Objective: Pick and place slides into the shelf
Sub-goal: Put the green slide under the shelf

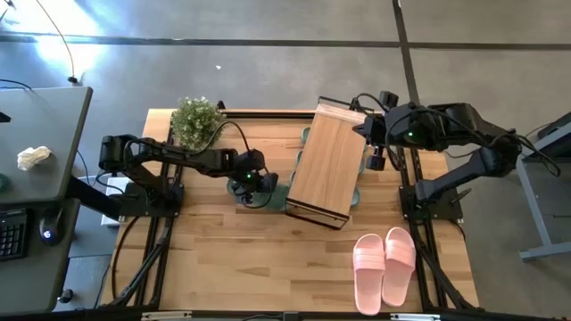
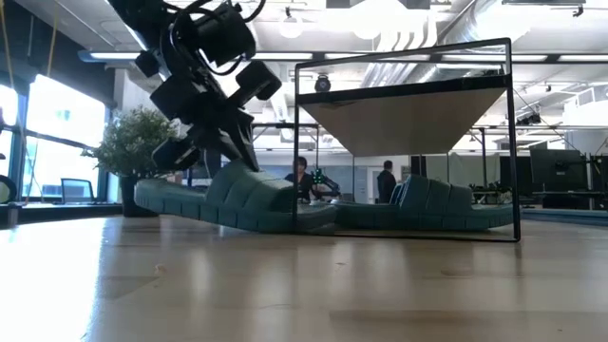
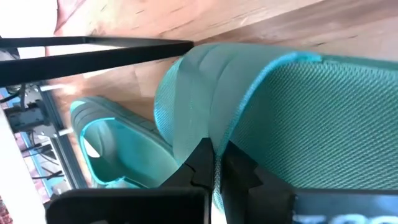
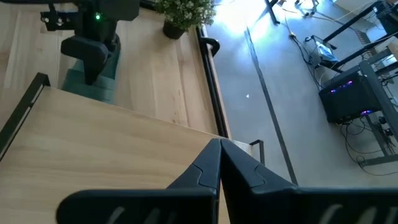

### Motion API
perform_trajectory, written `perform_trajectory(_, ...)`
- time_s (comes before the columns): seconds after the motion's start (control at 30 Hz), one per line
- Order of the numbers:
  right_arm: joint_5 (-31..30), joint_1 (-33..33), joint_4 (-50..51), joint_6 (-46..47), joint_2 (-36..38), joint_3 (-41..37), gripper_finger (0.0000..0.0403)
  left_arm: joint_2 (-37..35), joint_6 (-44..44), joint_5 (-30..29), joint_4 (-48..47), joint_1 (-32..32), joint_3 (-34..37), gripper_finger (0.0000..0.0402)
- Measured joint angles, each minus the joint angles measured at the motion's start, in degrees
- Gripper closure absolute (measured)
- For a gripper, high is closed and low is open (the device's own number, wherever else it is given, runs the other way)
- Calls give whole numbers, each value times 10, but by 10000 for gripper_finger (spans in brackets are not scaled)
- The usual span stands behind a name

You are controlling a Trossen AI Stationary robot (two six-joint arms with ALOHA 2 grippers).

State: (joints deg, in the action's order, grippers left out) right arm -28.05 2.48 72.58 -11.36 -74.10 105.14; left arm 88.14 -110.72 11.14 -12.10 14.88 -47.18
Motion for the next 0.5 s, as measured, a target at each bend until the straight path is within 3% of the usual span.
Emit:
perform_trajectory(0.2, 13, 0, 0, 7, -3, 0, 403, 0, 28, -18, 2, -8, 0, 393)
perform_trajectory(0.5, 21, 0, 1, 24, -3, 0, 403, 0, 48, -34, 0, -7, 0, 327)
